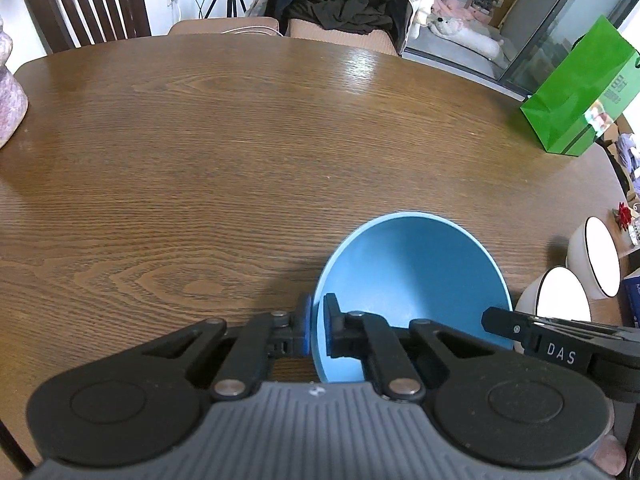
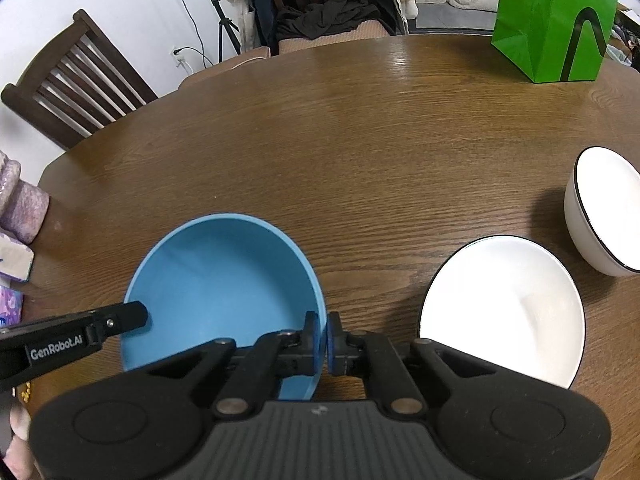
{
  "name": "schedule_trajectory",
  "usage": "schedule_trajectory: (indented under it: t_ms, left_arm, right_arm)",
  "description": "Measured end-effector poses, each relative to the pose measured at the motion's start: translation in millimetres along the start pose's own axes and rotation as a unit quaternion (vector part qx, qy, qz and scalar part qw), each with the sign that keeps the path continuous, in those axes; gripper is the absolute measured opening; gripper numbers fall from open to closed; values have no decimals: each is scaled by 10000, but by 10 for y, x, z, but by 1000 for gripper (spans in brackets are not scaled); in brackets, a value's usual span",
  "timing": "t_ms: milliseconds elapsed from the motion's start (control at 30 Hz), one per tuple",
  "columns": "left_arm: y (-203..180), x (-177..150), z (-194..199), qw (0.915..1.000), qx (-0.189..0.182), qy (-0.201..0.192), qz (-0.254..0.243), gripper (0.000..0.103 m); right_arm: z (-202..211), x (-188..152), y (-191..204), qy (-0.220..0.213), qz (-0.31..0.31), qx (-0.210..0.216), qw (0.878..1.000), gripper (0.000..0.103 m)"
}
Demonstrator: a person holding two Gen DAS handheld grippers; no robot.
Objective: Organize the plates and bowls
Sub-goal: 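Lift and carry the blue bowl with both grippers toward the snack boxes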
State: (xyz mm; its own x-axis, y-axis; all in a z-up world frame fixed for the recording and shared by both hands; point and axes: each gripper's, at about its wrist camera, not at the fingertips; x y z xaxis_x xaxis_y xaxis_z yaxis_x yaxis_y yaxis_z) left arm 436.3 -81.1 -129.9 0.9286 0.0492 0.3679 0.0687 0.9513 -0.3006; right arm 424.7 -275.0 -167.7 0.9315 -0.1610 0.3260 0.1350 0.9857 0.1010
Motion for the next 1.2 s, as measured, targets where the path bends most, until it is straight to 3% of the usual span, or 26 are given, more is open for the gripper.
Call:
schedule_trajectory:
  t_ms: [467, 1200]
  left_arm:
    - [-18, -6, 108, 9999, -3, -106, 14, 7]
    - [115, -143, 657, 9988, -15, -465, 153, 7]
  right_arm:
    - [74, -2, 19, -40, -25, -56, 10000, 4]
    - [557, -123, 262, -340, 179, 23, 9993, 4]
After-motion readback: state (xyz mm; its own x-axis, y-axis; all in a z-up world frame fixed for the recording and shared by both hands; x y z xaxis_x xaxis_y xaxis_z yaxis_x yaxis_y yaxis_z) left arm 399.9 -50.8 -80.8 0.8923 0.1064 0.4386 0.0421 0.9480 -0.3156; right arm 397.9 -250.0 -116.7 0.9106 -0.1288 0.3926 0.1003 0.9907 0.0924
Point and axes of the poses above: each gripper's, at about its wrist camera, not at the fingertips, and z roughly against the way its jaws point, y to its left, x to its top, and after that the axes turned 7 degrees about -x, right-handed
